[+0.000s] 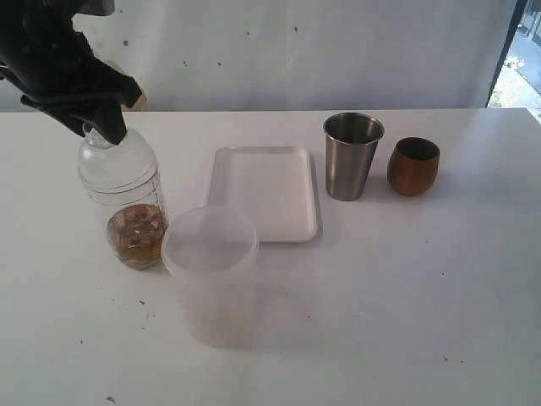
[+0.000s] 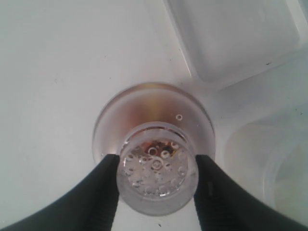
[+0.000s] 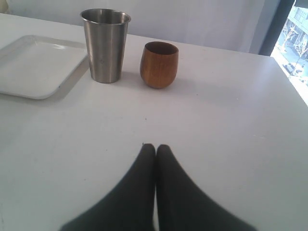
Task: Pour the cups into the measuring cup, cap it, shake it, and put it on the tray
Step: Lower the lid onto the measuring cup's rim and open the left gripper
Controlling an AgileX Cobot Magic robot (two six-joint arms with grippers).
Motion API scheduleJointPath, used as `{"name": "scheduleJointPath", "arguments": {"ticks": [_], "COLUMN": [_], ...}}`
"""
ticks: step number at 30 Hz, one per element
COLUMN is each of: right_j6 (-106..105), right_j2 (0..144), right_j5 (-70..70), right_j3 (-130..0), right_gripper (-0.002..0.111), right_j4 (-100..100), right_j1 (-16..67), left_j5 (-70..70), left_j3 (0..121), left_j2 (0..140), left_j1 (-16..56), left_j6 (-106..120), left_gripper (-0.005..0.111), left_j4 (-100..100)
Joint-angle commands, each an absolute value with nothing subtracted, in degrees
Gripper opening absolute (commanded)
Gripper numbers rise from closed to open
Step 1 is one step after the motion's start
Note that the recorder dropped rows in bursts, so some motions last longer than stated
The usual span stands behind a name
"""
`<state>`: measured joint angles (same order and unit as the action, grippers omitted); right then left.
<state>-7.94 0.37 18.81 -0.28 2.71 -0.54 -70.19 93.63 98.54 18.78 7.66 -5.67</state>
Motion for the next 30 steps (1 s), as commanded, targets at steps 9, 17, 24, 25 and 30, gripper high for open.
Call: {"name": "scheduleJointPath", "arguments": {"ticks": [9,17,24,25,30], "right_j6": [-7.68,-7.68,-7.68,-7.68,-7.68], "right_j2": [0.0,0.0,0.0,0.0,0.0], "right_j5": [18.36,18.36,18.36,18.36,18.36], "right_j3": [0.0,0.0,0.0,0.0,0.0], "right_gripper": [0.0,0.0,0.0,0.0,0.0], "right_j4": [2.84,2.84,2.84,2.84,2.84], "right_j1": [-0.66,-0.66,-0.66,-0.66,-0.66], "left_j5": [-69.96,-69.96,-69.96,-69.96,-69.96], "left_j3": [93.75,93.75,93.75,93.75,93.75], "left_j2": [99.36,99.36,99.36,99.36,99.36], "left_j1": [18.96,18.96,18.96,18.96,18.96], "left_j6": [10.62,11.77,11.87,11.87,12.92], "left_gripper": [0.0,0.019,0.049,0.051,0.064], "left_j4": [-8.92,-8.92,-8.92,-8.92,-8.92]}}
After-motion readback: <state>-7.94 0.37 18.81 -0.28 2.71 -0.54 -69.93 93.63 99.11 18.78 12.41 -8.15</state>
